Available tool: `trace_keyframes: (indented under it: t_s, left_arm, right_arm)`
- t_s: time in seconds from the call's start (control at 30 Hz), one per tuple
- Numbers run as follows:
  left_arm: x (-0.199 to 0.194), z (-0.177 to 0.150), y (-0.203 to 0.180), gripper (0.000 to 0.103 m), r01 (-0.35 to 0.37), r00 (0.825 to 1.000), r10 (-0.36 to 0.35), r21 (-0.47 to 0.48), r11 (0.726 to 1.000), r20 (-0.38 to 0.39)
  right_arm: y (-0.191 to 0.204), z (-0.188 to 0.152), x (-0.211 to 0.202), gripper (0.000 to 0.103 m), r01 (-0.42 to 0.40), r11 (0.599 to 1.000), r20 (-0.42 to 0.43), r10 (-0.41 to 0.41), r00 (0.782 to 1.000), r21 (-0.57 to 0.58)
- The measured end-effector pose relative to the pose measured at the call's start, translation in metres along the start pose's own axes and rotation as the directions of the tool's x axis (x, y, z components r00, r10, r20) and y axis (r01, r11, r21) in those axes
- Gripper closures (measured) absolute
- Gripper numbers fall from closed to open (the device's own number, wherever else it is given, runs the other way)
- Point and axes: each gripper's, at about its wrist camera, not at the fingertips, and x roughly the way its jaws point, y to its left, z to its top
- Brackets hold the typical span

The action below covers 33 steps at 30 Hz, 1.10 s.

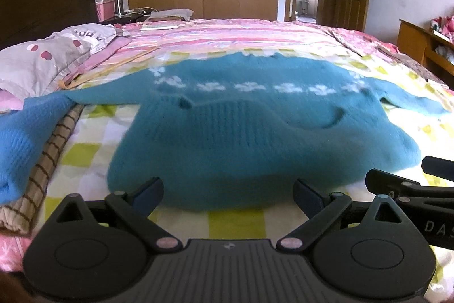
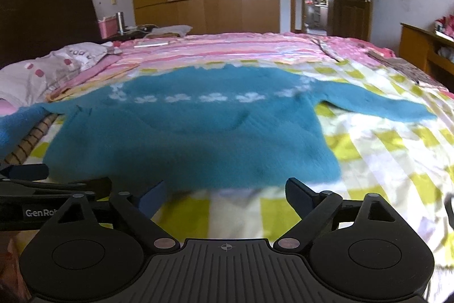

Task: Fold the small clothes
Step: 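Lower both grippers to the sweater hem and grasp it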

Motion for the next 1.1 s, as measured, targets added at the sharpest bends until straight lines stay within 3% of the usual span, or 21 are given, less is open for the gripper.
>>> trace_keyframes:
  t_s: [0.33, 0.57, 0.8, 1.1]
  left_arm:
    - [0.015, 0.019, 0.022, 0.001, 0.009, 1.0, -0.01, -0.031, 0.999, -0.017]
    - [0.016, 0.037, 0.048, 0.001, 0.052, 0.999, -0.052, -0.036, 0.998, 0.015]
    - [0.034, 0.066, 0.087, 0.0, 0.064, 0.997, -0.06, -0.062, 0.996, 0.057]
    - [0.103, 0.097, 0.109, 0.0, 0.182, 0.982, -0.185, -0.06, 0.981, -0.042]
  right_arm:
    - [0.015, 0.025, 0.022, 0.014, -0.037, 0.999, -0.014, 0.037, 0.999, -0.027]
    - [0.023, 0.048, 0.035, 0.014, -0.079, 0.996, -0.001, 0.079, 0.997, -0.033]
    - [0.012, 0.076, 0.07, 0.014, -0.054, 0.995, 0.001, 0.054, 0.999, -0.087]
    - [-0.001, 0.106, 0.142, 0.014, -0.137, 0.989, -0.14, 0.128, 0.982, -0.055]
